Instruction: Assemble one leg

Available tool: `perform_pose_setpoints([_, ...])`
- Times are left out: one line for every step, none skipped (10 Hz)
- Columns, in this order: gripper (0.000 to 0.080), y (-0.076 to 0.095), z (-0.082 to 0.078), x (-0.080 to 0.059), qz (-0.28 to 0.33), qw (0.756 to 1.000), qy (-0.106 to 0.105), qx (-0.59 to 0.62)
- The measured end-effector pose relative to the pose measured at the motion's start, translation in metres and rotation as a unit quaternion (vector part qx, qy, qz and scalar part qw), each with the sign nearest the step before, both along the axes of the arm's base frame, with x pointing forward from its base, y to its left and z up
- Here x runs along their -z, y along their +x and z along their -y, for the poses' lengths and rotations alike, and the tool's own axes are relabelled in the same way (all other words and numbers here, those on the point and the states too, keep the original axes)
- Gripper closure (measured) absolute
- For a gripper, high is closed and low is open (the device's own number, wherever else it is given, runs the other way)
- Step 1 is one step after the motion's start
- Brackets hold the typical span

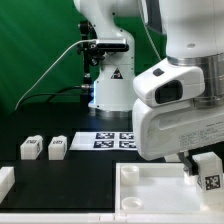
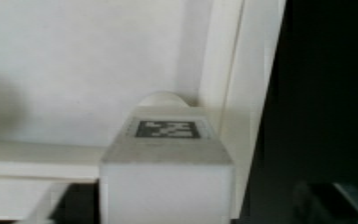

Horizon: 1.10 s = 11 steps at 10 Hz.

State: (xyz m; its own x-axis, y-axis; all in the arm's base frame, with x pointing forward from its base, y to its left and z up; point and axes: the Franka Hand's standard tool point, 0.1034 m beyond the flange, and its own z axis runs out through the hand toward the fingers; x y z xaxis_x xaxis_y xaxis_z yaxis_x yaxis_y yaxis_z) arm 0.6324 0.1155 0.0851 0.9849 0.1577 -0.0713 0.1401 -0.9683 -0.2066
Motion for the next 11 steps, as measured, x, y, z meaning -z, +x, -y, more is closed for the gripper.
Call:
perform_pose_setpoints([0.0499, 0.0001, 0.0001, -0.0001, 0.000, 1.000, 0.000, 0.000])
perform_pose_setpoints([0.0499, 0.0004, 0.0011, -0.0003, 0.000, 1.000, 0.000, 0.001])
perform_pose_setpoints([0.0496, 0.0005, 0.0015, -0.0003, 0.000, 1.000, 0.000, 0.002])
perform_pose_setpoints([0.0496, 0.0006, 0.0018, -0.0004, -0.001, 1.000, -0.001, 0.010])
perform_pose_setpoints([0.0496, 0.0008, 0.0022, -0.0003, -0.002, 1.000, 0.000, 0.016])
perform_pose_setpoints([0.0496, 0.0017, 0.0028, -0.0002, -0.010, 0.997, 0.000, 0.070])
perform_pose_setpoints([0.0496, 0.0024, 0.0029, 0.0001, -0.029, 0.986, -0.004, 0.167])
perform_pose_setpoints([0.0496, 0.0028, 0.0025, 0.0000, -0.051, 0.961, -0.011, 0.270])
perform_pose_setpoints([0.0496, 0.0022, 0.0014, 0.0000, -0.076, 0.927, -0.015, 0.366])
perform_pose_setpoints([0.0496, 0.0014, 0.0002, -0.0003, -0.097, 0.899, -0.014, 0.426])
perform_pose_setpoints([0.0496, 0.0009, -0.0014, 0.0000, -0.105, 0.883, -0.018, 0.458])
